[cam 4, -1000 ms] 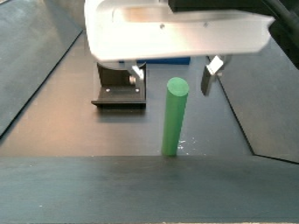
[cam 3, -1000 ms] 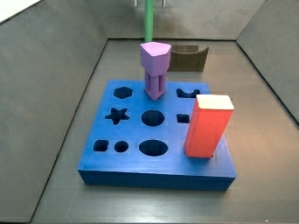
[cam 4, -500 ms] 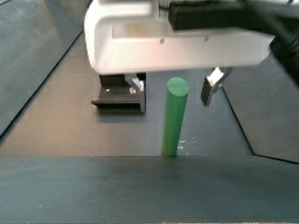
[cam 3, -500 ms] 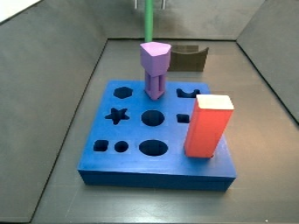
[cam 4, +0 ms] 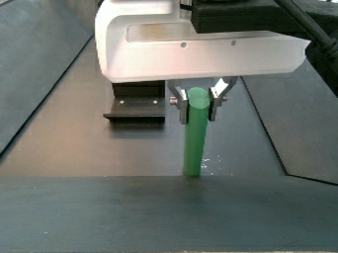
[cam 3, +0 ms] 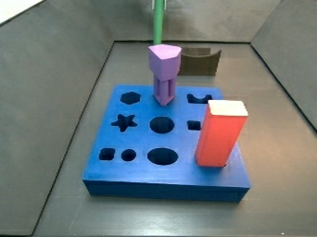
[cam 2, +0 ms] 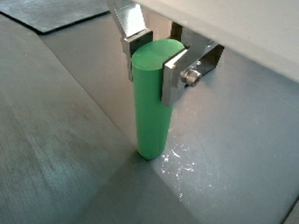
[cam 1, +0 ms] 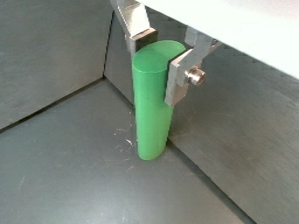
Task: Pick up the oval object. Move up. Move to above the board. Insert the oval object.
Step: Pick up the oval object.
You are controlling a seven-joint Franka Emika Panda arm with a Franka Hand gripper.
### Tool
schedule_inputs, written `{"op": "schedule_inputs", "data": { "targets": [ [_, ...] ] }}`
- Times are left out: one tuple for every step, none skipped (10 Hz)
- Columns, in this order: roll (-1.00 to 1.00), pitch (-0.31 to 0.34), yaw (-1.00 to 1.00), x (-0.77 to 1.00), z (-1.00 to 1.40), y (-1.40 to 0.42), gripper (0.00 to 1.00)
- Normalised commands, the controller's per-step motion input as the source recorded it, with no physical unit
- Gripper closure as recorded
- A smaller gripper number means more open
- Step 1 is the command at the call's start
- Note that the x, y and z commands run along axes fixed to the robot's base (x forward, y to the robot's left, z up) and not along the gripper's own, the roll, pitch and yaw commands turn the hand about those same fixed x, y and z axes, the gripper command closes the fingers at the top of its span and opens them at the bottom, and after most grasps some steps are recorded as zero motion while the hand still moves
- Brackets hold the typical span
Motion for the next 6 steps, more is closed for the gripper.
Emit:
{"op": "schedule_inputs", "data": {
  "targets": [
    [0.00,0.000,0.00,0.00,0.00,0.00,1.00],
    [0.00,0.000,0.00,0.00,0.00,0.00,1.00],
    [0.00,0.000,0.00,0.00,0.00,0.00,1.00],
    [0.00,0.000,0.00,0.00,0.00,0.00,1.00],
    [0.00,0.000,0.00,0.00,0.00,0.00,1.00],
    [0.00,0.000,0.00,0.00,0.00,0.00,1.00]
  ]
}}
